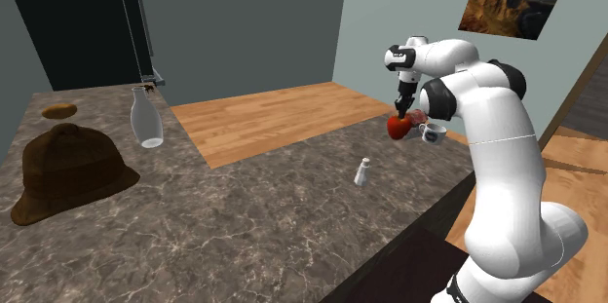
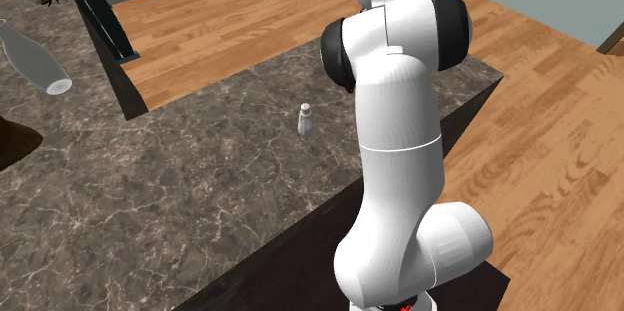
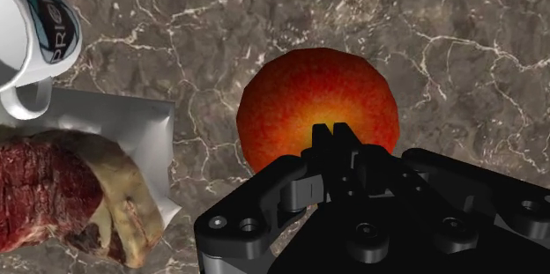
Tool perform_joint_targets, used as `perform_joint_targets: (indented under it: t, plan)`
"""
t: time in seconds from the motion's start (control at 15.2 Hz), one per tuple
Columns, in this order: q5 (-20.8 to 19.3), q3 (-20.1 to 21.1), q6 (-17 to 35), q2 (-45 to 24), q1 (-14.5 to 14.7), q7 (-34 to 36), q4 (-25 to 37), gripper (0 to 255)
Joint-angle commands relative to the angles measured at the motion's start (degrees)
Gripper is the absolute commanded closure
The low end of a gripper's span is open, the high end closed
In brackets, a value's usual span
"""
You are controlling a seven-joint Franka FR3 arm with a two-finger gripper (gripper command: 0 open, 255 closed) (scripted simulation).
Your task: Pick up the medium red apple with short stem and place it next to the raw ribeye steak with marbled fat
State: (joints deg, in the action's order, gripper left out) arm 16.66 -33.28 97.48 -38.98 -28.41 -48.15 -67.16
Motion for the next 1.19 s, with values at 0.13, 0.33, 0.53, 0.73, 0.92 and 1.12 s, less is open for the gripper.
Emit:
perform_joint_targets:
  t: [0.13, 0.33, 0.53, 0.73, 0.92, 1.12]
  plan:
    - [0.19, 0.12, 2.96, -0.17, 0.53, -0.22, -2.89, 255]
    - [0.42, 0.28, 5.03, -0.54, 0.79, -0.38, -4.7, 255]
    - [0.51, 0.34, 5.71, -0.69, 0.86, -0.43, -5.26, 255]
    - [0.52, 0.34, 5.7, -0.69, 0.86, -0.43, -5.25, 255]
    - [0.52, 0.34, 5.7, -0.69, 0.86, -0.43, -5.25, 255]
    - [0.51, 0.34, 5.7, -0.69, 0.86, -0.43, -5.25, 0]
